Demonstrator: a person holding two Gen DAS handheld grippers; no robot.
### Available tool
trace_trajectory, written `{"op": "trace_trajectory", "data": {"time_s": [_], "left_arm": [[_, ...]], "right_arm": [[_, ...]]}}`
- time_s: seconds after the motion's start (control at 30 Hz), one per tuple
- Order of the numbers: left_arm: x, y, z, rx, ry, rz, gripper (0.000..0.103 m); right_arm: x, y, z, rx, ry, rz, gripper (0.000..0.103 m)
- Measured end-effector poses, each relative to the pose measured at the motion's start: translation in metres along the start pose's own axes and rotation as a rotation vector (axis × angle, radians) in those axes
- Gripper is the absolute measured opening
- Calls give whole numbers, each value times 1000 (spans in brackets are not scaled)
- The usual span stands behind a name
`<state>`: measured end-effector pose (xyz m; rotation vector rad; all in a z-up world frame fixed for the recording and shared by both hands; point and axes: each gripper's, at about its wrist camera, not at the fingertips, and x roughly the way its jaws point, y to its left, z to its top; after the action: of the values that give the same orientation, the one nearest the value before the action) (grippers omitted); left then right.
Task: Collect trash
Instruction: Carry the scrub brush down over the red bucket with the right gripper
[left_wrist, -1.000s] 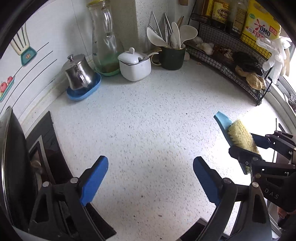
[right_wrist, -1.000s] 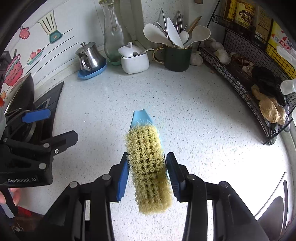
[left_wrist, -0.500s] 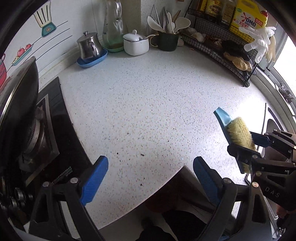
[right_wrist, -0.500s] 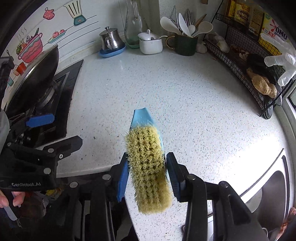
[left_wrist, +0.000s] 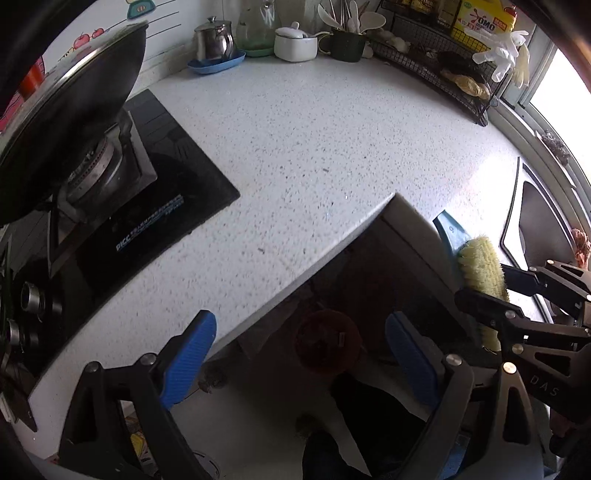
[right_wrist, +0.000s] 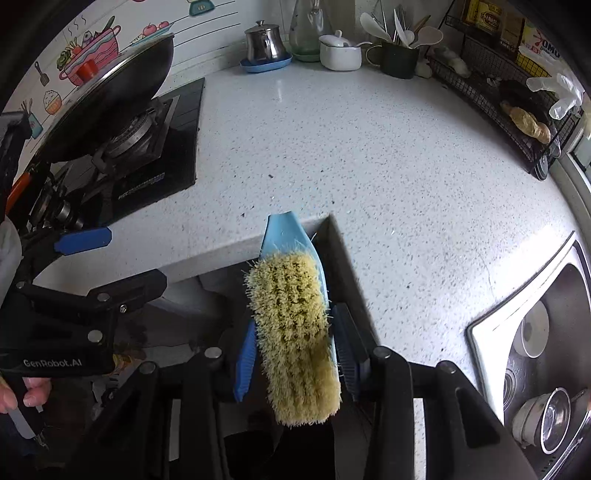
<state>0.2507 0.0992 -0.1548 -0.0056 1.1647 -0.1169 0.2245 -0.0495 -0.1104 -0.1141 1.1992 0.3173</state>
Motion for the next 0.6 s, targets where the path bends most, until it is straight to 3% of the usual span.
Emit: {"op": "trace_trajectory", "data": {"time_s": [0.27, 0.6], "left_arm": [[10, 9, -76, 11, 78, -21, 92], [60, 11, -120, -26, 148, -20, 92]], "right_arm": [[17, 32, -59, 21, 48, 2, 37], [75, 33, -93, 33, 127, 31, 37]]}}
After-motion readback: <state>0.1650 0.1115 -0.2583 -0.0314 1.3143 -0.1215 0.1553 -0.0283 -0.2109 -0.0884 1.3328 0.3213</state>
